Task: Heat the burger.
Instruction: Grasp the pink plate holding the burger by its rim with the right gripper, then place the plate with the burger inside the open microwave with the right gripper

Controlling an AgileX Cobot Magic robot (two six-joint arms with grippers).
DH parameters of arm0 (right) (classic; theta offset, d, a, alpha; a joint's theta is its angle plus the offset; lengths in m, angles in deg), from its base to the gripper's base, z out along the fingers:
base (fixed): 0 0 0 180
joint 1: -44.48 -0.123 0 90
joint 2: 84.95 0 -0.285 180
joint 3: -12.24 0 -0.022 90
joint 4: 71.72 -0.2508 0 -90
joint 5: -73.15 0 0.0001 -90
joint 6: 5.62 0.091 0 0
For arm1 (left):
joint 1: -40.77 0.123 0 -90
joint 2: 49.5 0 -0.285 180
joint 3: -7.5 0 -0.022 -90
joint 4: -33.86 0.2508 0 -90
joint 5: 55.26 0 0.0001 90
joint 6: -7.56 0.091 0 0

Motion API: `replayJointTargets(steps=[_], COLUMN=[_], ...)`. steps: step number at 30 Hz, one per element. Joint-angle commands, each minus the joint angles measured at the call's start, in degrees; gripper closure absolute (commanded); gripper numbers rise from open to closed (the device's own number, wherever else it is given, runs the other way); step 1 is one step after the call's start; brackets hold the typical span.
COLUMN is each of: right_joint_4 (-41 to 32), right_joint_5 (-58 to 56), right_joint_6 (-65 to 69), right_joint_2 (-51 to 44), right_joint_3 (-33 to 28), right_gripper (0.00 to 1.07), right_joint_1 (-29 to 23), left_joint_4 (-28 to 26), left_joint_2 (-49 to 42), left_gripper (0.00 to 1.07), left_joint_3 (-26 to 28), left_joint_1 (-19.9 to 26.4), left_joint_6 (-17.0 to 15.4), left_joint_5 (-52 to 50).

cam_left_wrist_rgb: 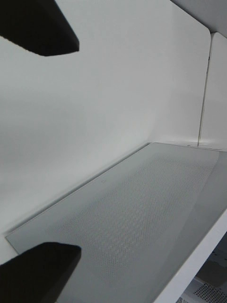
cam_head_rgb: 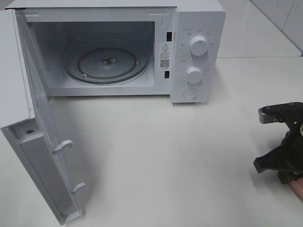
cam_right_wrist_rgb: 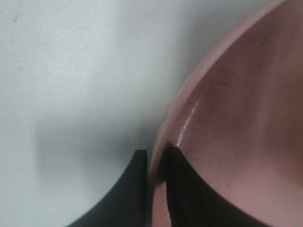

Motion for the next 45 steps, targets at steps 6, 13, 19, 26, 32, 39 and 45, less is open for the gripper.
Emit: replayJointTargets(steps=[6, 13, 19, 26, 32, 39, 45], right_joint_4=[1.9, 5.7, 9.9, 16.3, 21.0, 24.2, 26.4], right_joint_5=[-2.5, -4.1, -5.9, -10.1, -13.2, -15.9, -17.7], right_joint_6=[4.2, 9.1, 14.7, 23.3, 28.7, 32.3, 34.0], right_joint_2=[-0.2, -0.2, -0.2, -0.2, -0.2, -0.2, -1.0], right_joint_3=[-0.9, -0.9, -0.9, -0.9, -0.9, -0.9, -0.9], right_gripper=[1.07, 1.07, 1.07, 1.07, 1.07, 1.07, 1.07], right_joint_1=[-1.4, -4.9, -8.1, -12.1, -15.2, -17.5, -17.8], left_joint_4=[-0.2, -0.2, -0.2, -0.2, -0.2, -0.2, -0.2], left_joint_2=[-0.1, -0.1, -0.1, -0.1, -0.1, -0.1, -0.1], left_gripper=[0.06, 0.06, 0.06, 0.06, 0.06, 0.06, 0.06], left_joint_3=[-0.2, -0.2, -0.2, -0.2, -0.2, -0.2, -0.2], left_joint_1=[0.1, 0.1, 0.1, 0.1, 0.1, 0.1, 0.1], left_joint_6=[0.1, 0.1, 0.1, 0.1, 0.1, 0.1, 0.1], left_joint_5=[-0.1, -0.1, -0.1, -0.1, -0.1, -0.1, -0.1])
